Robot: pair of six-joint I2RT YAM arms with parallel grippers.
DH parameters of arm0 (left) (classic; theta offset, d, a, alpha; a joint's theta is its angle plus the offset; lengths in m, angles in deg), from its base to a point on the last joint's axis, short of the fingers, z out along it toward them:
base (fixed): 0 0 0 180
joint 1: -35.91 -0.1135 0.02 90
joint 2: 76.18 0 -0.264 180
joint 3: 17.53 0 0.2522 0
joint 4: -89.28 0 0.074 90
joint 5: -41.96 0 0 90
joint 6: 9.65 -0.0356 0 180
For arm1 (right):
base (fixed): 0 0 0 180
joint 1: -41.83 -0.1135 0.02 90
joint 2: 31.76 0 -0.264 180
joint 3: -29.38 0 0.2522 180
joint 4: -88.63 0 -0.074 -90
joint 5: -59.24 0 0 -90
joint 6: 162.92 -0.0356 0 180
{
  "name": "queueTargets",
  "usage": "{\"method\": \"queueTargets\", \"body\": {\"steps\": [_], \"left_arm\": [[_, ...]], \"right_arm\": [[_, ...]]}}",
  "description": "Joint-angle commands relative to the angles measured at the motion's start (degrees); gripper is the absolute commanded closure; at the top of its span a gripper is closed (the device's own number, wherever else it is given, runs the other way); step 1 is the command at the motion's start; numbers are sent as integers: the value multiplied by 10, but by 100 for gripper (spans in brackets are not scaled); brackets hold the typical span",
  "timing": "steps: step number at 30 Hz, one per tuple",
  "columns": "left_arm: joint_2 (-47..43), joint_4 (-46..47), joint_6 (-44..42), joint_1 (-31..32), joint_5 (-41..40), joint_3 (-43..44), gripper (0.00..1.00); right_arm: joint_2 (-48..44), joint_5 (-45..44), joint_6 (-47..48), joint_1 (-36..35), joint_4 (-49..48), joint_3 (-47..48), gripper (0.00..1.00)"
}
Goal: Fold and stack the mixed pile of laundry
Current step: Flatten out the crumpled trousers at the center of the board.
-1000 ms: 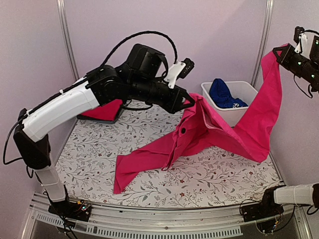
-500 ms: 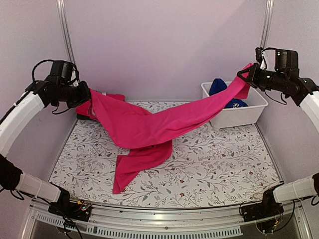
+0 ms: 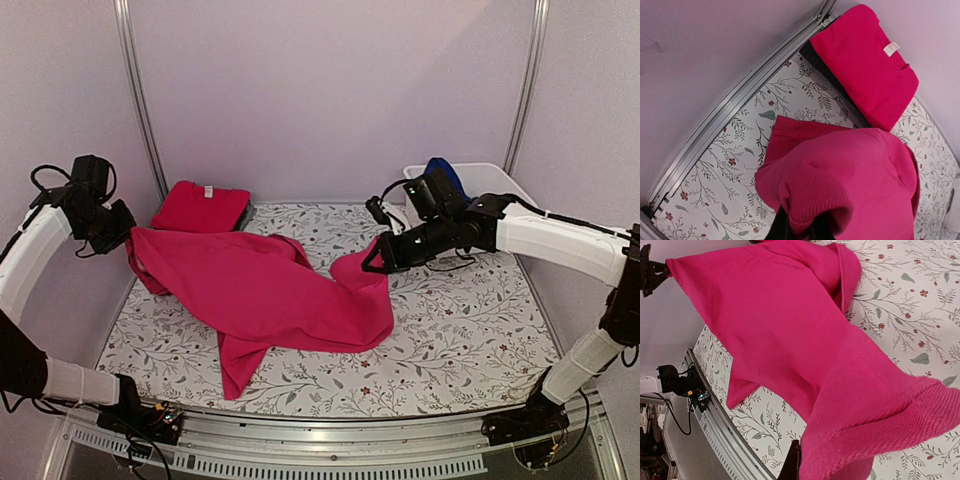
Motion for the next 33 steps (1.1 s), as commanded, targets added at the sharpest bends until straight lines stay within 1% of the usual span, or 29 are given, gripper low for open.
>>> {"method": "queueTargets", "body": {"steps": [1, 5, 7, 8, 10, 11, 13, 14, 17, 19, 22, 24, 26, 28, 31, 33], "left_arm": [[18, 13, -13, -20, -15, 30, 100], [39, 14, -4, -38, -8, 38, 100], [42, 22, -9, -52, 2, 38, 100], [43, 23, -15, -57, 2, 38, 100], [42, 22, -25, -65, 1, 39, 100], [45, 20, -28, -66, 2, 40, 100], [51, 23, -27, -66, 15, 37, 100], [52, 28, -25, -67, 23, 32, 100], [61, 38, -18, -68, 41, 24, 100], [67, 41, -17, -68, 47, 25, 100], [73, 41, -20, -68, 44, 28, 100], [77, 42, -24, -69, 41, 31, 100], [83, 42, -25, -71, 41, 35, 100], [90, 42, -25, -72, 43, 39, 100], [97, 43, -24, -72, 42, 40, 100], [102, 44, -23, -72, 43, 42, 100]], "right_arm": [[105, 3, 94, -70, 20, 113, 100], [211, -39, 166, -141, 36, 214, 100], [258, -39, 181, -156, 52, 266, 100], [283, -30, 179, -158, 56, 280, 100], [301, -19, 163, -159, 46, 281, 100], [303, -19, 155, -159, 37, 275, 97], [304, -9, 151, -160, 12, 271, 80], [305, -7, 154, -165, -4, 270, 70], [309, -9, 194, -198, -58, 261, 44], [333, 3, 215, -215, -47, 293, 34], [390, 2, 245, -235, -22, 344, 28], [416, -19, 265, -255, -24, 361, 25], [441, -23, 279, -264, -30, 384, 25], [460, -28, 272, -273, -41, 401, 25], [495, -4, 277, -283, -36, 434, 24], [519, 2, 274, -289, -36, 435, 22]]}}
